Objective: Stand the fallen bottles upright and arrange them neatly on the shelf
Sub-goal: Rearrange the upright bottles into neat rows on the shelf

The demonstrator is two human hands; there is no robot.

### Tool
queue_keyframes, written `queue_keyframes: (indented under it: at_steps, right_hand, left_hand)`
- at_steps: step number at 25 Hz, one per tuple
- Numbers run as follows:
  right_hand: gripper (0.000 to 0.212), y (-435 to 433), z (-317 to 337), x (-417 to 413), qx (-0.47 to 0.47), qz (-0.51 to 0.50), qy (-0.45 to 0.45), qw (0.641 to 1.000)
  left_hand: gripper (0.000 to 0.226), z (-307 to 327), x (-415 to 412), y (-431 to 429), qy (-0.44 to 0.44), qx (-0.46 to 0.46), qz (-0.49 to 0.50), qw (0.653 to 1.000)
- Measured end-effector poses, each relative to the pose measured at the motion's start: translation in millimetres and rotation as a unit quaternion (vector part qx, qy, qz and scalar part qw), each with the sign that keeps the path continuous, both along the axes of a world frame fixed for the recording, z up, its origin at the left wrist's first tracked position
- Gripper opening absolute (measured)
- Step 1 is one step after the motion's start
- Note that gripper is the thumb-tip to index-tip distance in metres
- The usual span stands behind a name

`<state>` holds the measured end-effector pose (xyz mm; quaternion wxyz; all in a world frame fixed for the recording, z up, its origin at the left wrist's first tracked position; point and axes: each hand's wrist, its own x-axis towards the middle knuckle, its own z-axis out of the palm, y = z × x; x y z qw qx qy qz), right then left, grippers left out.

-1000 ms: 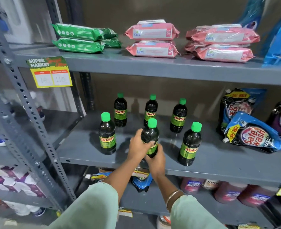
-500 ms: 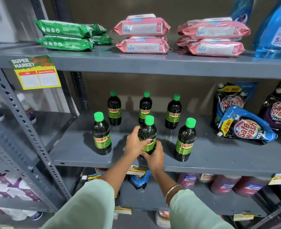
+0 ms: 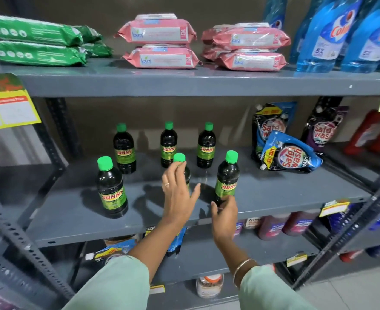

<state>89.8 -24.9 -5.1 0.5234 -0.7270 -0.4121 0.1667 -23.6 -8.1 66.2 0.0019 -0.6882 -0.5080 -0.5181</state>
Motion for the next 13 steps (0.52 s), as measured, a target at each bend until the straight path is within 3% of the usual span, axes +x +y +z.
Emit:
queue_keyframes:
  at_steps: [2,6,9,13]
  right_hand:
    - [0.030,-0.4,1.3,20.8,-0.002,-0.024,0.009,1.000]
    - [0.064,14.5,10.5,56.7,-0.037,0.060,0.031,0.997]
    - [0.057,23.8,12.8,71.3,-0.056,0.181,0.063,0.980]
    - [0.049,37.4,6.5,84.0,-0.044,0.211,0.080,0.973]
  left_hand:
    - [0.057,1.6,20.0,-1.3,0.035,0.004,-0.071,0.997]
    - [0.059,1.1,60.8,12.5,-0.024,-0.154,-0.151,0.976]
    - [0.062,0.0,88.6,29.3,-0.084,-0.253,-0.128,0.955]
    - [0.051,1.2,108.3,44.8,-0.117,-0.300,-0.090,0.943]
